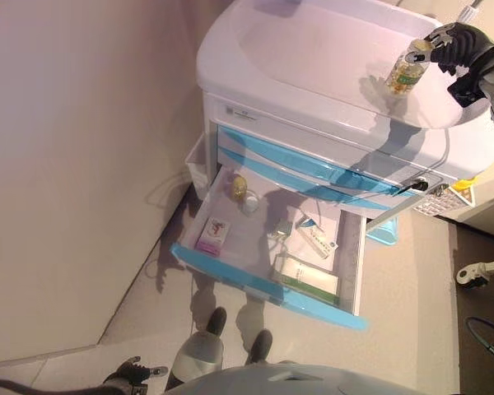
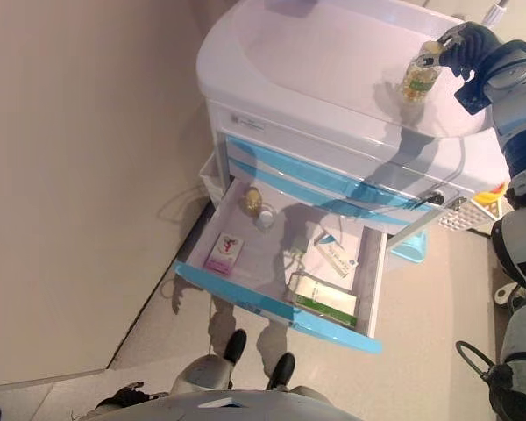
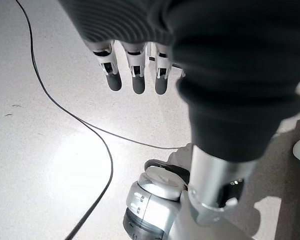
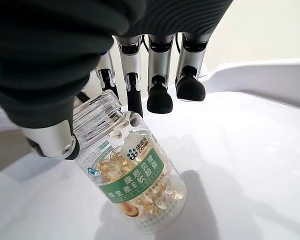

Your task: Open the drawer and pick up the medicine

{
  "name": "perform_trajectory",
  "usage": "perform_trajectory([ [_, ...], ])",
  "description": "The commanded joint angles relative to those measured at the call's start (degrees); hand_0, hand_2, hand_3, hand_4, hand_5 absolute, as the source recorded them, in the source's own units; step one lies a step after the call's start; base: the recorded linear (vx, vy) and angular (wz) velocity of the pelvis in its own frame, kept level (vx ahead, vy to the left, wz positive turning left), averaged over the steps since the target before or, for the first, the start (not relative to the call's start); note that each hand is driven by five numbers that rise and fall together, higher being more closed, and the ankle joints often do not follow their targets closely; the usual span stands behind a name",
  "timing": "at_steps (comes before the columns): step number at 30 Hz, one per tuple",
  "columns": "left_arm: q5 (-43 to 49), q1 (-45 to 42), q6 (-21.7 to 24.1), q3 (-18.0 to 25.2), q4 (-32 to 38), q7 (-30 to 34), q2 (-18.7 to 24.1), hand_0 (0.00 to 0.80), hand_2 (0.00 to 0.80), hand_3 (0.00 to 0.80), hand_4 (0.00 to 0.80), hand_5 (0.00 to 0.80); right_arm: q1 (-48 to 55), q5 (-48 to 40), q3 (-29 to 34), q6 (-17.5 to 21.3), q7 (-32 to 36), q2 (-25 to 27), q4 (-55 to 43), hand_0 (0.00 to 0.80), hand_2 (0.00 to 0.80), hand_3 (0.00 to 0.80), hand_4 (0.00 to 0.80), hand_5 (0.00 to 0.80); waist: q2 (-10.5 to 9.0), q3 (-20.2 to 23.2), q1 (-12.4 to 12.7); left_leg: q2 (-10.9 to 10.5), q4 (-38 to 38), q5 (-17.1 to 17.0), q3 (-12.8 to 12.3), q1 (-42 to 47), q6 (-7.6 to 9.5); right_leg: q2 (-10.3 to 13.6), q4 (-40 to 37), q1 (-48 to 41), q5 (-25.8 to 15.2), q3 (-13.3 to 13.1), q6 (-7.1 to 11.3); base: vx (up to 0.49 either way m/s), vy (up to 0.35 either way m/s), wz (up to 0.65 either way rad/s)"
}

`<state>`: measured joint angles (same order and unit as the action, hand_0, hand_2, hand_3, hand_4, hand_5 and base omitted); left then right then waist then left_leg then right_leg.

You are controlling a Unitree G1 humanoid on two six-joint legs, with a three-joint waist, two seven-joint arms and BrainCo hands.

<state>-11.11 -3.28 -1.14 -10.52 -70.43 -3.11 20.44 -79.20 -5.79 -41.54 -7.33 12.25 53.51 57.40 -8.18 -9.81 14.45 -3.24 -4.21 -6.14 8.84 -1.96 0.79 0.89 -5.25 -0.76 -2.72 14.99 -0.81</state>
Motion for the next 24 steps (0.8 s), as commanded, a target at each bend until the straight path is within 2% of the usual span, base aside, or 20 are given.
perform_trajectory([
  [1,0.43,0.43,-0.17,-2.57,-0.8,0.06,2.88,0.0,0.0,0.0,0.0,0.0,-9.38,2.83,-6.27,3.19,-0.6,1.59,0.02,0.8,0.8,0.8,0.8,0.8,-1.33,-0.38,1.21,-0.4,0.01,4.02,-0.86,0.53,-0.57,0.52,2.99,-1.99,2.59,0.52,1.8,0.0,0.0,0.0],
  [6,0.46,0.51,-0.04,-2.45,-0.41,0.06,3.04,0.0,0.0,0.0,0.0,0.0,-9.46,2.49,-7.34,4.09,-0.25,2.01,0.04,0.8,0.8,0.8,0.8,0.8,-1.44,-0.64,1.08,-0.31,-0.05,4.03,-1.03,0.49,-0.58,0.55,3.11,-1.75,2.47,0.42,1.95,0.0,0.0,0.0],
  [23,0.03,0.96,0.51,-2.74,-0.13,0.26,3.3,0.0,0.0,0.0,0.0,0.0,-8.7,0.92,-5.67,3.67,-1.63,2.8,1.09,0.8,0.8,0.8,0.8,0.8,-1.14,-1.33,0.53,-0.14,0.06,4.17,-1.63,0.37,-0.59,0.58,3.47,-1.18,2.44,-0.17,1.96,0.0,0.0,0.0],
  [24,0.02,0.88,0.48,-2.68,-0.1,0.2,3.3,0.0,0.0,0.0,0.0,0.0,-8.58,0.8,-5.48,3.65,-1.49,3.01,1.04,0.775,0.775,0.775,0.775,0.775,-1.12,-1.27,0.46,-0.13,0.01,4.17,-1.66,0.42,-0.58,0.55,3.46,-1.16,2.39,-0.26,1.99,0.0,0.0,0.0],
])
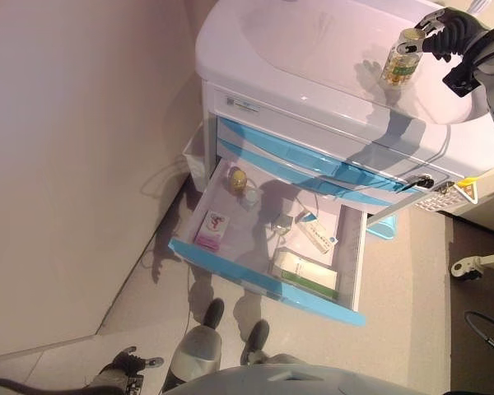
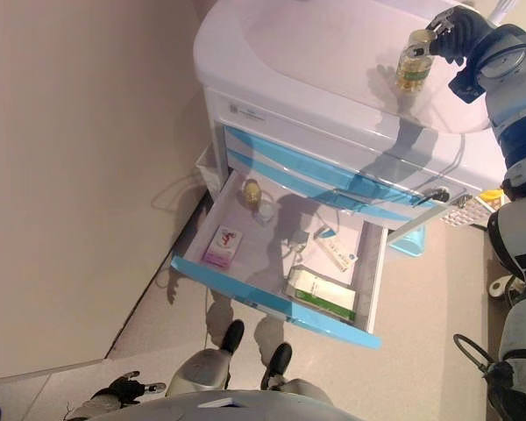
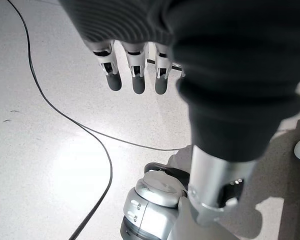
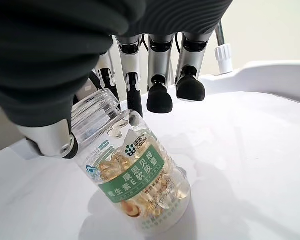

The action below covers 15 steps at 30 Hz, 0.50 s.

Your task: Open the drawer and pick up the medicine

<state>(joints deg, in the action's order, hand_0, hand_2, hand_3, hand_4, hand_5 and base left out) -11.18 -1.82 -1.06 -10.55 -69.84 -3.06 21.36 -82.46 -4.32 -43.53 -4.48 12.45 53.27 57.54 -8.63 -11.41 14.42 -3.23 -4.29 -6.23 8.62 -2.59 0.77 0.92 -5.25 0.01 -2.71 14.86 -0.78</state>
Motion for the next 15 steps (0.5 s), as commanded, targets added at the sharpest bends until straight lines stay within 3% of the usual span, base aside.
perform_trajectory([
  [1,0.09,-0.62,0.4,-2.7,-0.66,0.13,2.42,0.0,0.0,0.0,0.0,0.0,-5.36,-0.73,-3.52,0.64,-1.62,3.35,0.84,0.656,0.656,0.656,0.656,0.656,-0.68,0.34,0.48,-0.14,0.12,4.26,-1.43,1.06,-0.55,0.53,3.48,-1.92,2.37,-0.17,1.98,0.0,0.0,0.0],
  [3,0.19,-0.69,0.52,-2.67,-0.81,0.18,2.34,0.0,0.0,0.0,0.0,0.0,-5.25,-0.8,-3.61,0.98,-1.49,3.7,1.04,0.395,0.395,0.395,0.395,0.395,-0.62,0.46,0.3,-0.12,0.1,4.28,-1.58,1.17,-0.58,0.55,3.44,-1.98,2.36,-0.26,2.01,0.0,0.0,0.0],
  [5,0.18,-0.74,0.6,-2.73,-0.82,0.1,2.27,0.0,0.0,0.0,0.0,0.0,-5.26,-0.81,-3.61,0.94,-1.73,3.75,1.21,0.066,0.066,0.066,0.066,0.066,-0.55,0.53,0.22,-0.12,0.08,4.29,-1.68,1.25,-0.59,0.58,3.47,-2.01,2.38,-0.37,2.0,0.0,0.0,0.0],
  [6,0.37,-0.77,0.73,-2.64,-0.96,0.2,2.24,0.0,0.0,0.0,0.0,0.0,-5.22,-0.68,-3.55,1.17,-1.86,3.8,1.39,0.0,0.0,0.0,0.0,0.0,-0.47,0.59,0.16,-0.11,0.09,4.31,-1.77,1.32,-0.61,0.62,3.51,-2.05,2.42,-0.36,1.99,0.0,0.0,0.0],
  [15,0.34,-0.75,0.79,-2.7,-0.82,0.17,2.02,0.0,0.0,0.0,0.0,0.0,-5.52,-1.17,-3.32,0.87,-2.5,4.47,1.31,0.0,0.0,0.0,0.0,0.0,0.14,0.94,-0.47,-0.03,0.13,4.41,-2.52,1.64,-0.72,0.8,3.7,-2.01,2.51,-0.74,2.01,0.0,0.0,0.0],
])
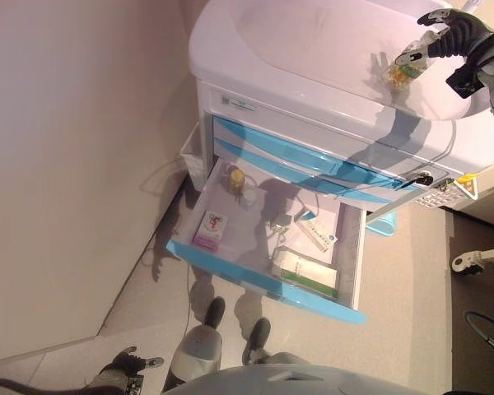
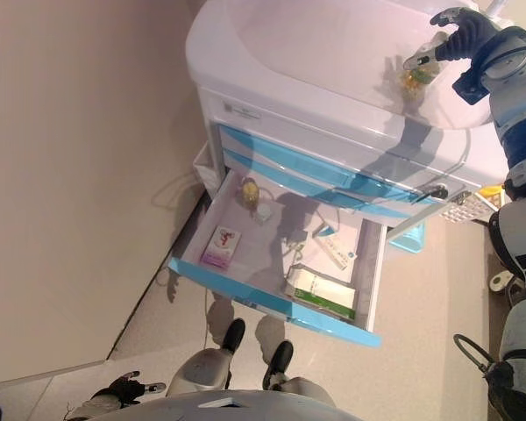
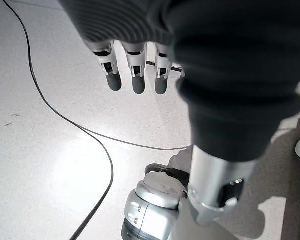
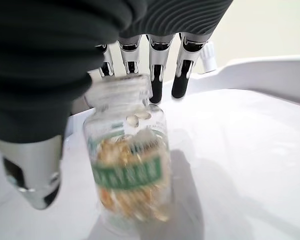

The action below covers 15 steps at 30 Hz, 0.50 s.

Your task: Open the drawer and pick up the medicine

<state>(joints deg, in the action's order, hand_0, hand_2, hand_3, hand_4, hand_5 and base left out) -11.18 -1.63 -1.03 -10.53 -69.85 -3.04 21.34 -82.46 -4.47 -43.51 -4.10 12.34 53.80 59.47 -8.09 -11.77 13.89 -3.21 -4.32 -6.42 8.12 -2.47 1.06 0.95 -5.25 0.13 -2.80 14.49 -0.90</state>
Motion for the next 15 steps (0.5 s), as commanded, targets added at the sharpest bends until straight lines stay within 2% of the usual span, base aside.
perform_trajectory([
  [1,0.3,-0.97,0.76,-2.75,-0.79,0.11,1.95,0.0,0.0,0.0,0.0,0.0,-5.5,-0.9,-3.24,0.44,-2.42,4.01,-0.72,0.0,0.0,0.0,0.0,0.0,-0.33,1.33,-0.01,-0.05,0.16,4.62,-2.06,1.56,-1.02,0.8,3.71,-2.13,2.61,-0.41,2.13,-0.008,0.008,-0.03],
  [9,0.5,-1.09,0.69,-2.73,-1.0,0.19,1.59,0.0,0.0,0.0,0.0,0.0,-6.13,-1.72,-3.49,0.92,-2.86,4.65,-0.46,0.0,0.0,0.0,0.0,0.0,0.01,2.11,-0.45,0.0,0.03,4.63,-2.47,1.97,-1.09,0.84,3.73,-2.4,2.76,-0.61,2.09,0.0,0.002,-0.01],
  [15,1.12,-1.55,1.02,-2.85,-1.73,0.33,1.26,0.0,0.0,0.0,0.0,0.0,-6.88,-9.8,-1.94,3.09,-6.4,4.94,-1.87,0.0,0.0,0.0,0.0,0.0,0.44,3.18,-1.05,0.06,-0.2,4.76,-2.86,2.55,-1.2,0.9,3.52,-2.83,2.87,-0.76,2.14,0.005,0.0,-0.03],
])
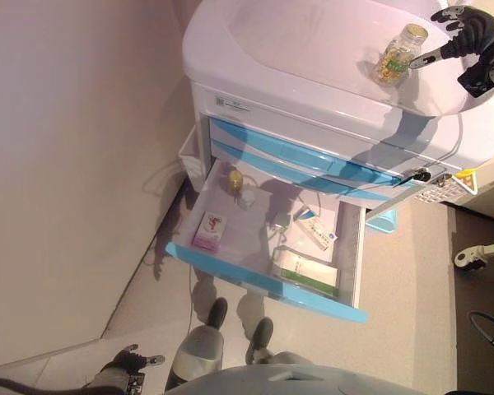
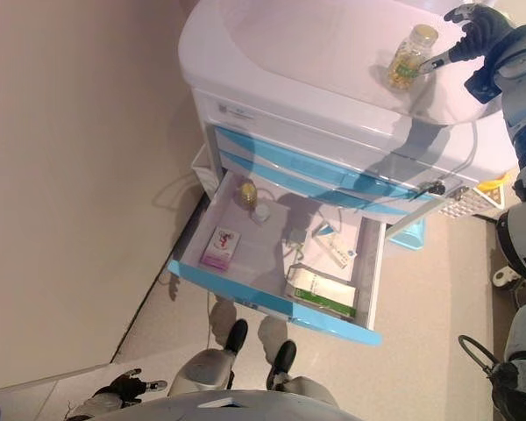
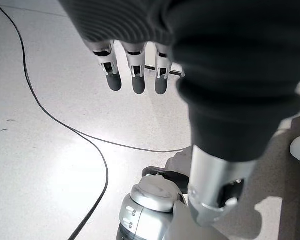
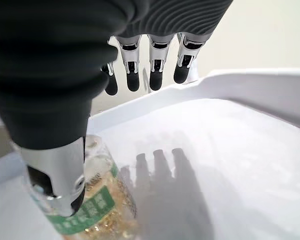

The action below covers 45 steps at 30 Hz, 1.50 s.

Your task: Open the drawer and pick up the medicine

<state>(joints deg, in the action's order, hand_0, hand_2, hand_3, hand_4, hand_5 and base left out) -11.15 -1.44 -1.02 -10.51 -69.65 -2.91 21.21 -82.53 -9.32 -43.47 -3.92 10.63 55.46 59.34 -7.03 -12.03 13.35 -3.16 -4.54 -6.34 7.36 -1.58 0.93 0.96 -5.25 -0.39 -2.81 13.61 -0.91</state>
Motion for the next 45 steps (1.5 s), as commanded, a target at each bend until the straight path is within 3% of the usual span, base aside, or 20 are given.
perform_trajectory([
  [1,1.25,-1.83,1.2,-2.79,-2.11,0.28,1.38,0.0,0.0,0.0,0.0,0.0,-6.74,-6.24,-1.51,3.19,-5.46,3.32,-2.32,0.0,0.0,0.0,0.0,0.0,-0.56,3.52,-0.62,0.03,0.03,4.67,-2.2,1.71,-1.11,0.9,3.53,-2.34,2.87,0.08,2.15,0.0,0.0,0.0],
  [10,2.62,-2.46,1.75,-2.75,-3.24,0.74,0.43,0.0,0.0,0.0,0.0,0.0,-4.08,-18.3,5.92,7.71,-17.35,4.96,-11.13,0.0,0.0,0.0,0.0,0.0,0.31,5.28,-2.43,0.03,0.16,5.25,-3.58,2.91,-1.14,0.94,3.67,-2.99,3.2,-0.77,2.21,-0.001,0.002,-0.01],
  [15,3.58,-2.45,1.63,-3.19,-3.88,1.01,0.1,0.0,0.0,0.0,0.0,0.0,-1.19,-22.93,11.65,7.07,-22.77,6.68,-13.4,0.0,0.0,0.0,0.0,0.0,0.61,6.24,-4.05,0.09,0.33,5.84,-4.81,3.72,-1.12,0.87,3.85,-3.16,3.36,-1.92,2.28,-0.006,-0.005,-0.13],
  [20,3.75,-2.33,1.09,-3.6,-4.24,1.43,0.14,0.0,0.0,0.0,0.0,0.0,3.56,-24.01,17.58,7.55,-25.76,9.3,-12.36,0.0,0.0,0.0,0.0,0.0,0.94,7.21,-5.77,0.27,0.25,6.35,-6.52,4.55,-1.09,0.69,3.52,-3.23,3.06,-3.33,2.53,-0.01,-0.013,-0.15],
  [25,4.25,-2.07,0.36,-3.46,-4.09,1.91,-0.26,0.0,0.0,0.0,0.0,0.0,14.52,-20.81,26.42,8.91,-28.2,10.42,-12.3,0.0,0.0,0.0,0.0,0.0,1.82,7.55,-7.87,0.29,0.37,6.77,-8.06,4.94,-0.87,0.53,3.65,-2.67,2.77,-5.28,2.85,-0.023,-0.001,-0.23],
  [28,4.17,-2.03,-0.15,-3.52,-3.74,1.83,-1.04,0.0,0.0,0.0,0.0,0.0,27.49,-19.23,36.02,10.36,-29.6,7.64,-15.19,0.0,0.0,0.0,0.0,0.0,2.65,7.03,-9.33,0.29,0.57,7.15,-9.01,5.15,-0.59,0.57,3.79,-2.22,2.46,-6.45,3.02,-0.02,0.009,-0.22],
  [31,3.66,-2.13,0.03,-3.54,-3.4,1.65,-1.74,0.0,0.0,0.0,0.0,0.0,40.85,-18.98,44.53,10.86,-29.46,1.61,-20.45,0.0,0.0,0.0,0.0,0.0,3.39,6.18,-10.66,0.3,0.9,7.54,-10.13,5.11,-0.2,0.62,3.79,-1.69,2.11,-7.69,3.19,-0.04,0.021,-0.29],
  [34,2.78,-1.37,0.47,-2.79,-3.33,1.17,-2.79,0.0,0.0,0.0,0.0,0.0,53.01,-17.29,48.96,11.77,-28.81,-6.48,-23.97,0.0,0.0,0.0,0.0,0.0,4.01,4.94,-12.19,0.27,1.57,7.85,-11.19,4.37,0.17,0.64,4.3,-0.33,1.71,-9.09,3.25,-0.066,0.019,-0.31],
  [39,-0.78,0.21,2.89,-2.39,-1.88,0.17,-3.8,0.0,0.0,0.0,0.0,0.0,64.41,-15.2,47.13,12.14,-27.64,-16.08,-26.2,0.0,0.0,0.0,0.0,0.0,4.69,1.02,-14.03,0.06,3.27,8.29,-12.84,1.97,0.86,0.95,5.28,2.64,1.0,-10.43,3.18,-0.143,0.026,-0.24],
  [45,-4.43,2.01,6.75,-2.0,-1.03,-0.84,-4.61,0.0,0.0,0.0,0.0,0.0,69.47,-16.55,44.89,14.29,-25.08,-21.92,-20.15,0.0,0.0,0.0,0.0,0.0,5.27,-3.63,-14.68,-0.6,6.07,8.74,-13.54,-1.25,1.48,1.12,6.42,5.36,0.32,-11.43,2.82,-0.127,0.041,-0.15],
])
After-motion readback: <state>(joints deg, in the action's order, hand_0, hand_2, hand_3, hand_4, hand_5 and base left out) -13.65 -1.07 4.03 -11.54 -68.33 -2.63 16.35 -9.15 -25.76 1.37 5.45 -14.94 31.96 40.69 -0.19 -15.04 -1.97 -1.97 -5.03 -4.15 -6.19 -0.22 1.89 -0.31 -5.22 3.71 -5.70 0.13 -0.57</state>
